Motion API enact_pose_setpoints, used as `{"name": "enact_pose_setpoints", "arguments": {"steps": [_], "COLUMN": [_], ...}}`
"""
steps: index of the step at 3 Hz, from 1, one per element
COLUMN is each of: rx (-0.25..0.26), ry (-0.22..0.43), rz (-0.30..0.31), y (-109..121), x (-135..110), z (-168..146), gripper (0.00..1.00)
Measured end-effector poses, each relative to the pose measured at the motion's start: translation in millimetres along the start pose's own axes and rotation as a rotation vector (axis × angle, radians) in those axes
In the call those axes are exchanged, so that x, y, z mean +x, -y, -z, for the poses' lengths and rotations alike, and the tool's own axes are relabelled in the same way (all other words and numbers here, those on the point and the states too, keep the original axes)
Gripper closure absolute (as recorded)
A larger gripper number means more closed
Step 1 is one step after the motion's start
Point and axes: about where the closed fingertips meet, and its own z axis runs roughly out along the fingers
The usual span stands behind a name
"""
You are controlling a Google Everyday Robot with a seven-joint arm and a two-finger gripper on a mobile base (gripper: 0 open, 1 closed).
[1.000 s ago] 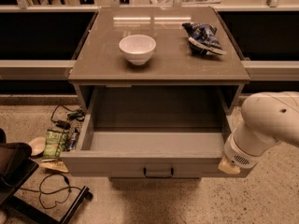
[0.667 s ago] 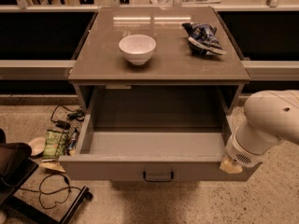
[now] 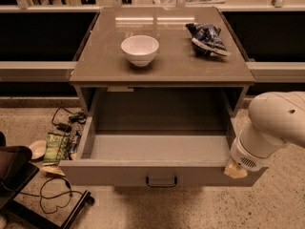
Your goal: Open top drawer
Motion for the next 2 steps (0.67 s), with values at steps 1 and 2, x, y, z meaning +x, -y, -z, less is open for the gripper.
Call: {"name": "enact_pose_setpoints", "arguments": {"steps": [1, 2], "rx": [0.001, 0.001], "ry": [-0.001, -0.002], "rz": [0.001, 0.002], "y": [-0.5, -1.1], "x": [0.1, 0.3], "z": [0.3, 0.7], "gripper": [0.81, 0.58]}}
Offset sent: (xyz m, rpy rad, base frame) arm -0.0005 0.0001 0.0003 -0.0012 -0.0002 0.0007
